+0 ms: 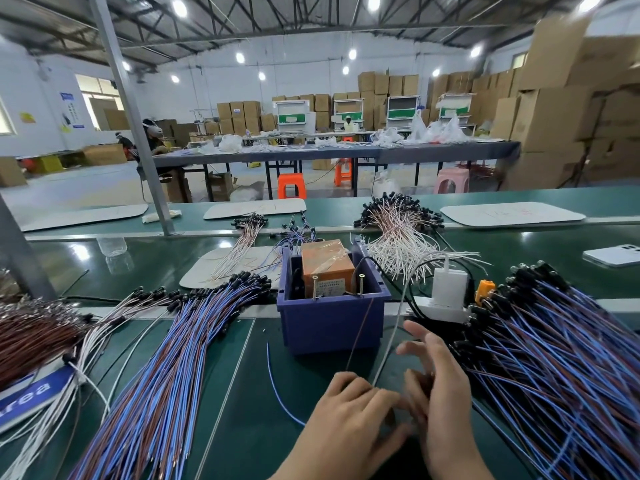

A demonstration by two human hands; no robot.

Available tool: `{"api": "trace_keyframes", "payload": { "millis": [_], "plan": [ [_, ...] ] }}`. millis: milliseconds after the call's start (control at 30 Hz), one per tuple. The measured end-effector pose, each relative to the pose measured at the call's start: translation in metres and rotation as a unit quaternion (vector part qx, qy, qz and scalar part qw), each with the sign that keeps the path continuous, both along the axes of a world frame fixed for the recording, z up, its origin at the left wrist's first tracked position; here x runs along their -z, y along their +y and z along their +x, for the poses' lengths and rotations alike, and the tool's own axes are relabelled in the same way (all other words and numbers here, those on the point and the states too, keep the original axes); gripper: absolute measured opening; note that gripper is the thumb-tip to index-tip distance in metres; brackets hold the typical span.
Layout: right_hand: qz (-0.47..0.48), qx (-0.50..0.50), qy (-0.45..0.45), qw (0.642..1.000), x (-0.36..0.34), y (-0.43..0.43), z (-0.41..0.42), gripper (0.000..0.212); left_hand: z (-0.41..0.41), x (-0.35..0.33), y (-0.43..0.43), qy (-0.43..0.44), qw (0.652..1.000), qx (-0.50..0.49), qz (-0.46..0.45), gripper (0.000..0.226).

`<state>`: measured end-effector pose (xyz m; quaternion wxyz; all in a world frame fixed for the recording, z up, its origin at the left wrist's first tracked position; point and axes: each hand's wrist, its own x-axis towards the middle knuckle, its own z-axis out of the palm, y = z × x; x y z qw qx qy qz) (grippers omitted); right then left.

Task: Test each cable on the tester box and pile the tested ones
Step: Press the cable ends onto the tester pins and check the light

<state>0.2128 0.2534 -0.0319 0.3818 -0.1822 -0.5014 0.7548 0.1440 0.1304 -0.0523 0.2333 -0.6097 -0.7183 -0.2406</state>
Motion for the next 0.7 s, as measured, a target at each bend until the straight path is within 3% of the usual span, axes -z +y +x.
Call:
{"api": "trace_keyframes", "payload": {
  "millis": [167,300,433,500,600,700],
  "plan": [
    [-0.189,-0.097,0.126,0.969,-0.009,0.01,0.002,0.036,-0.002,-0.003,0.003,0.024,1.0,0.012,-0.001,0.02],
    [-0.224,-0.129,0.153,0.954,-0.01,0.01,0.002,0.036,-0.004,0.0,0.002,0.024,0.999,0.0,0.03,0.013],
    [-0.243,-0.136,0.143,0.95,-0.008,0.01,-0.001,0.047,-0.007,0.003,0.002,-0.016,0.99,-0.033,0.137,0.01],
    [-0.197,-0.153,0.111,0.962,-0.008,0.008,-0.005,0.053,-0.008,-0.001,0.001,-0.07,0.974,-0.045,0.209,0.013],
    [-0.014,-0.165,0.014,0.986,-0.008,-0.008,-0.01,0.056,-0.005,-0.014,-0.004,-0.179,0.942,-0.035,0.284,0.01],
    [0.152,-0.196,-0.017,0.969,-0.01,-0.03,-0.008,0.044,0.0,-0.03,-0.007,-0.24,0.913,-0.035,0.328,0.006]
  ]
}}
